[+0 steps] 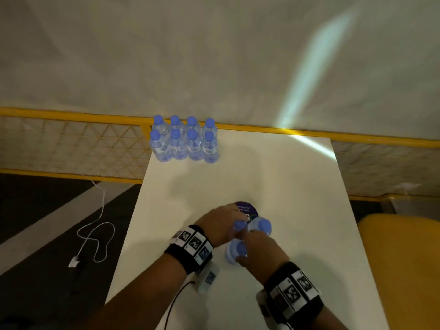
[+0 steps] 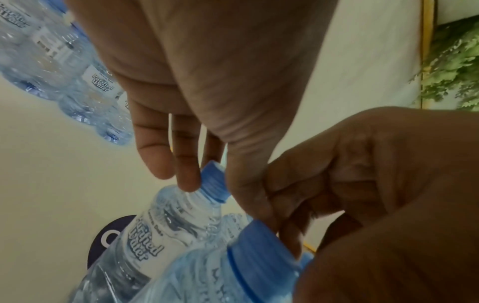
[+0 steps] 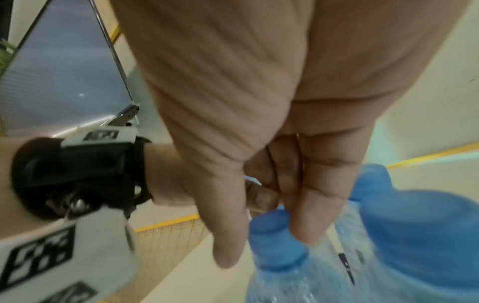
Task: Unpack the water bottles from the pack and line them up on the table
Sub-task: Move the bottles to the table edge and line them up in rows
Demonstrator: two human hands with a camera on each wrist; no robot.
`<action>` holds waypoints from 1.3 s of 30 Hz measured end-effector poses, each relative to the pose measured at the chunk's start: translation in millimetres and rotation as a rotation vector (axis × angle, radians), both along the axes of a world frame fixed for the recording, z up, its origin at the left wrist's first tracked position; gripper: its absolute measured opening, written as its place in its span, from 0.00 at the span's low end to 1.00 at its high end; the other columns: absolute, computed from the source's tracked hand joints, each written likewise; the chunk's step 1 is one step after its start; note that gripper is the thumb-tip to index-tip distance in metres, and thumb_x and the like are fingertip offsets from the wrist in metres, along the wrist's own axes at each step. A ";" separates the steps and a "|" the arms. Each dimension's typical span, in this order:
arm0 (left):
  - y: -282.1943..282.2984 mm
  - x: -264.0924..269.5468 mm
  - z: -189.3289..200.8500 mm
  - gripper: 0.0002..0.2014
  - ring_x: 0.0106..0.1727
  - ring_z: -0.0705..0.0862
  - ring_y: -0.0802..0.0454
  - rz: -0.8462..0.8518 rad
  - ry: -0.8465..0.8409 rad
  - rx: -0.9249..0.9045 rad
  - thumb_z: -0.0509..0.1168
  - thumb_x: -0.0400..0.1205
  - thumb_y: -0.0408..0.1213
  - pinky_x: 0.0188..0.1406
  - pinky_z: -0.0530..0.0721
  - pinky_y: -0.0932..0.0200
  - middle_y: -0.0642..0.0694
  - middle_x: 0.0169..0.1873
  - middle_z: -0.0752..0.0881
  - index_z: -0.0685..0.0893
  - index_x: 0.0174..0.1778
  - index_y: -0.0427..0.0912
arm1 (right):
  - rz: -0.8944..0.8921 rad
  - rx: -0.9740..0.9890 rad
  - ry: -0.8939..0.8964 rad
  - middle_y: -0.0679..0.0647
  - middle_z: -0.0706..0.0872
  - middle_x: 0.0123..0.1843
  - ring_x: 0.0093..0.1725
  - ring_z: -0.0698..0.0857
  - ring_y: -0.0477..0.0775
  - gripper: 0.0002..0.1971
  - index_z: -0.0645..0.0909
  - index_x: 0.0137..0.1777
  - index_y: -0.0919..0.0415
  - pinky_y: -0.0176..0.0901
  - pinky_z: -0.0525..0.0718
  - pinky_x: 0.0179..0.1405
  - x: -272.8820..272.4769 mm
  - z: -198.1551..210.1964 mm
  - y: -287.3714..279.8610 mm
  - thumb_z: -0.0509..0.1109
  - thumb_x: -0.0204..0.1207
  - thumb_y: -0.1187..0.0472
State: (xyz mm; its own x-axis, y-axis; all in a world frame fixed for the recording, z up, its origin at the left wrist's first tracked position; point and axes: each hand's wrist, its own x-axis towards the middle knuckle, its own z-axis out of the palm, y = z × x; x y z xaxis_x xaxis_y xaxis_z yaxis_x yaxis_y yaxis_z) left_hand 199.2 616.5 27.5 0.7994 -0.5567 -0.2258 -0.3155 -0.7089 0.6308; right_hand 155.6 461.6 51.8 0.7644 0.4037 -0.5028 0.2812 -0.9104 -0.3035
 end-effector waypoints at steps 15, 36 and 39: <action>5.8 23.7 -5.7 0.14 0.53 0.85 0.38 0.144 -0.025 0.073 0.73 0.82 0.37 0.55 0.83 0.46 0.42 0.58 0.80 0.86 0.63 0.41 | -0.125 0.124 -0.092 0.58 0.84 0.48 0.43 0.80 0.56 0.06 0.81 0.44 0.60 0.42 0.72 0.38 -8.4 7.5 1.6 0.66 0.77 0.58; 51.8 266.9 -7.9 0.15 0.60 0.85 0.38 0.416 -0.442 0.165 0.71 0.83 0.43 0.58 0.81 0.40 0.47 0.58 0.88 0.86 0.66 0.47 | -0.308 0.172 -0.262 0.60 0.81 0.55 0.54 0.84 0.62 0.14 0.82 0.55 0.61 0.47 0.80 0.51 243.6 -12.4 51.6 0.66 0.78 0.52; 52.7 274.9 -22.9 0.17 0.65 0.82 0.42 0.427 -0.448 0.219 0.70 0.85 0.45 0.67 0.76 0.40 0.51 0.63 0.88 0.84 0.70 0.52 | -0.322 0.157 -0.266 0.59 0.80 0.58 0.55 0.84 0.62 0.14 0.81 0.59 0.60 0.46 0.79 0.51 264.9 -23.9 55.8 0.64 0.80 0.53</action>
State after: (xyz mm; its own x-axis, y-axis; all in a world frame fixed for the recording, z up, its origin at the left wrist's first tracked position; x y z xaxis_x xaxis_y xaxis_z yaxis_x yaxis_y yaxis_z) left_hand 474.1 669.2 4.6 0.9830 -0.1483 0.1078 -0.1761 -0.9273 0.3304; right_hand 420.6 517.4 27.9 0.9581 0.1795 -0.2232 0.0778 -0.9130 -0.4006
